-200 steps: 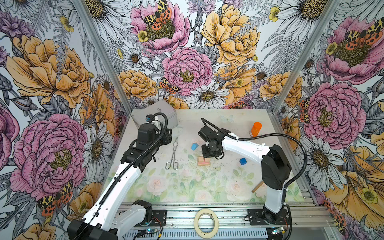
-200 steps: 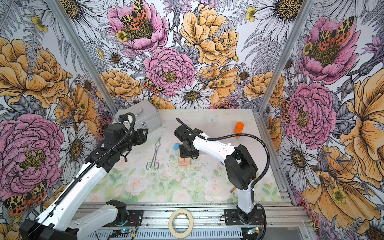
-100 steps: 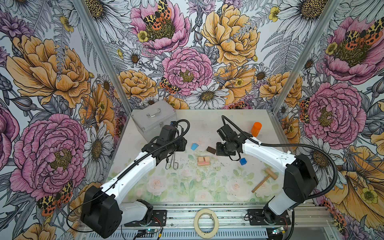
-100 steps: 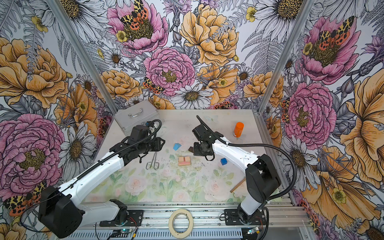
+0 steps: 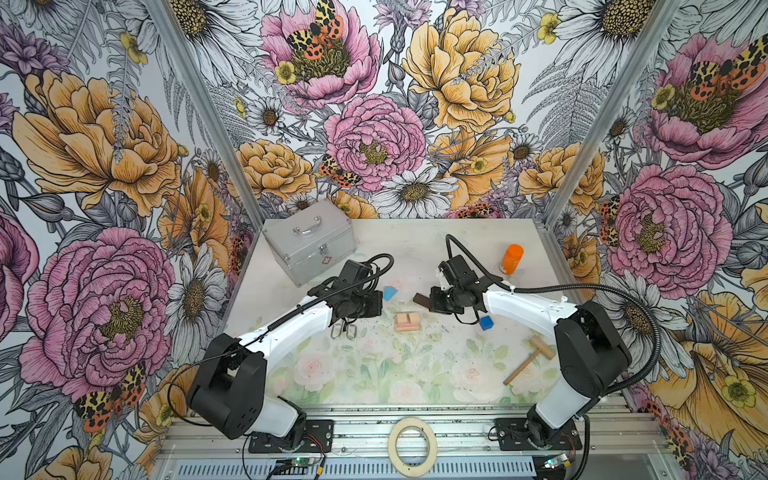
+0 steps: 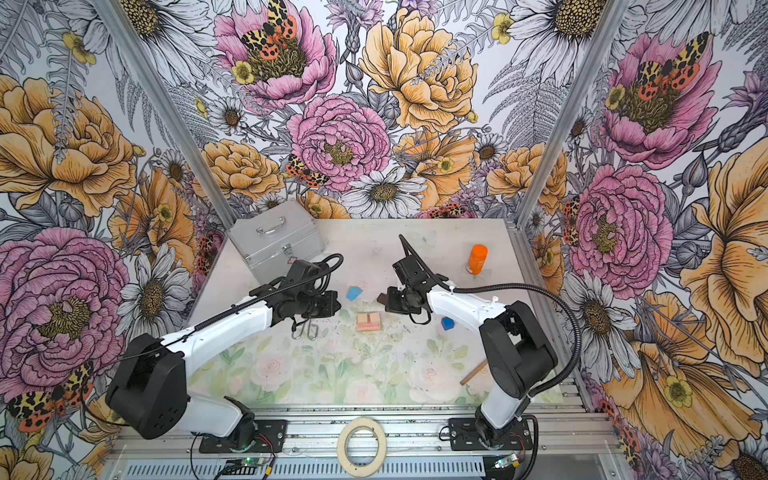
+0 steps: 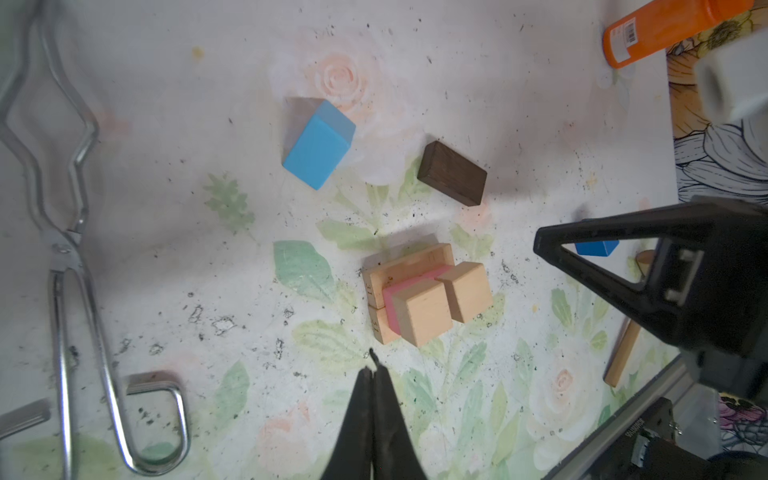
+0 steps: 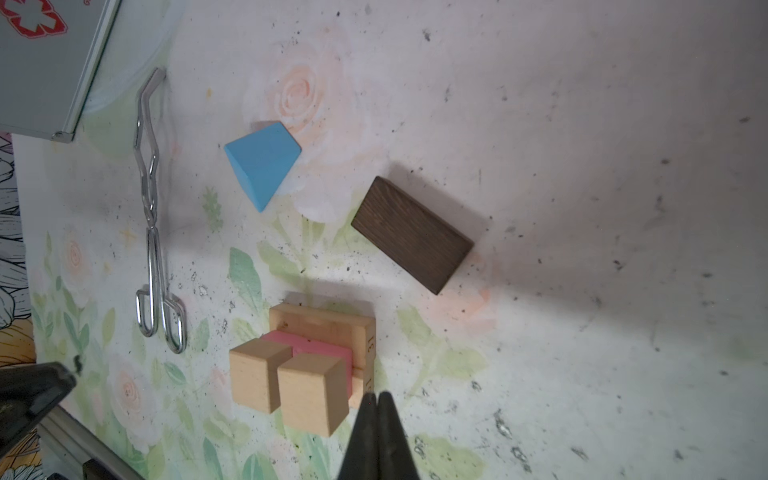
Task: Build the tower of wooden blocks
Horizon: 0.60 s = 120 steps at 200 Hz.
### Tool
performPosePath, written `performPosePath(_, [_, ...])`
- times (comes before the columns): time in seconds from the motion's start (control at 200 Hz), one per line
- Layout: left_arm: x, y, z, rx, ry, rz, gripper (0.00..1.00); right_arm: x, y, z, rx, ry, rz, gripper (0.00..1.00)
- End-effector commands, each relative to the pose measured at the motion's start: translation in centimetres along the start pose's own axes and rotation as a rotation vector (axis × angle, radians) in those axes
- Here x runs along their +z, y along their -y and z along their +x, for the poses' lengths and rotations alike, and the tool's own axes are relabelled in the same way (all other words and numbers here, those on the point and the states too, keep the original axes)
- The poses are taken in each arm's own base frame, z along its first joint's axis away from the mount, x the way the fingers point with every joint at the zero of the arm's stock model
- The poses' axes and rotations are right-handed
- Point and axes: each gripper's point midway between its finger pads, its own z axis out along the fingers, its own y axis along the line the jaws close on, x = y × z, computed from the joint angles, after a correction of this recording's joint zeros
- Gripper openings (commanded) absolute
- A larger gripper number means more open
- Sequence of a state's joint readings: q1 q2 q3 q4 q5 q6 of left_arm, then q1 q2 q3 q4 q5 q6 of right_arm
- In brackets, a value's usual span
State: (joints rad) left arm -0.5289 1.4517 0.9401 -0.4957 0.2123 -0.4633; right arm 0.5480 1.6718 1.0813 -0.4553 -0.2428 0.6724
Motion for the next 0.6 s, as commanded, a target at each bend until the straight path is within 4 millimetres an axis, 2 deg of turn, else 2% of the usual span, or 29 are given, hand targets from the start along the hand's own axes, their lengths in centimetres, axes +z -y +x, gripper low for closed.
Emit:
performPosePath(0.0, [0.8, 0.7, 1.0, -0.020, -0.040, 0.040, 0.04, 0.9, -0.4, -0.4, 0.009, 0.011, -0.050, 0.00])
performPosePath(0.355, [2.8, 1.1, 2.3, -0.022, -0.109, 0.044, 0.03, 1.9, -0.6, 0.8, 0.037, -0.020, -0.088, 0.00])
performPosePath(0.595, [3.6, 1.6, 2.1, -0.025, -0.112, 0.068, 0.04, 2.8, -1.1, 1.5, 0.038, -0.046, -0.094, 0.00])
